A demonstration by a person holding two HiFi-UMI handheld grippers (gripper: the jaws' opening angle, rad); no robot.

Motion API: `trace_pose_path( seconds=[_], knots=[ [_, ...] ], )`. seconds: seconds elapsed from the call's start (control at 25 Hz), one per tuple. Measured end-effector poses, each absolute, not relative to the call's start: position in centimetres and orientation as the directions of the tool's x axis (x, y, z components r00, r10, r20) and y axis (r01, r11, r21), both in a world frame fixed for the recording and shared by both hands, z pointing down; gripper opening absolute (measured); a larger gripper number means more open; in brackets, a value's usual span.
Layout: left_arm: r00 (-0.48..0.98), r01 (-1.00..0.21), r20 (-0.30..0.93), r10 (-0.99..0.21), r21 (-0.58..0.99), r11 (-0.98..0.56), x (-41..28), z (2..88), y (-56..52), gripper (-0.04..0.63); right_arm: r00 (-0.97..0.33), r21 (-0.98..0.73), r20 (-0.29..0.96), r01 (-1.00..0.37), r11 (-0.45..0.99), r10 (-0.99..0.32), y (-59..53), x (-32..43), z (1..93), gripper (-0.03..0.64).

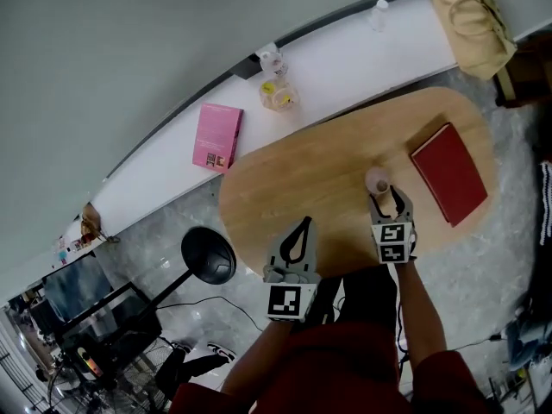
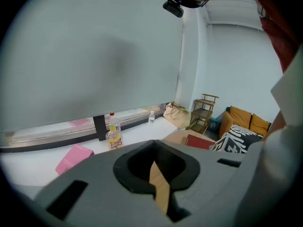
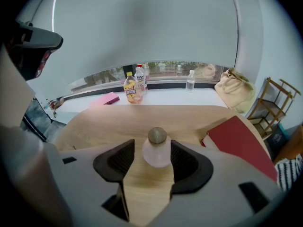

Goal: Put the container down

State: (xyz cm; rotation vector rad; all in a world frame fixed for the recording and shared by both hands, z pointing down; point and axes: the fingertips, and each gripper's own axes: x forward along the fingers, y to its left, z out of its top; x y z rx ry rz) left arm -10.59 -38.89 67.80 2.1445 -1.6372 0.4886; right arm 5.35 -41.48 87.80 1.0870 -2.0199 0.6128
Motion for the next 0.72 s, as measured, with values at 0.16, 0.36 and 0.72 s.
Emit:
trace_pose_path(
  seconds=[0.16,0.36,0.72],
  knots=[
    [0.265,-0.962,0.47,-0.842,0.072,-0.262,-11.5,66.0,-37.7,0.005,-0.351,-0.052,0.792,-0.854,0.518,-0.5,-39.0,5.3,85.2,0.235],
    [0.271,-0.96,0.438,-0.858,0.055,-0.275,-12.1,63.7,-36.1,0.005,-0.352,-0.042,0.766,-0.863,0.504,-0.538,-36.5,5.3,80.7,0.235],
    [0.299,-0.95,0.364,-0.882,0.023,-0.312,-12.9,59.5,-32.3,0.005,-0.361,-0.026,0.662,-0.887,0.462,-0.657,-33.1,5.1,71.7,0.235]
  ],
)
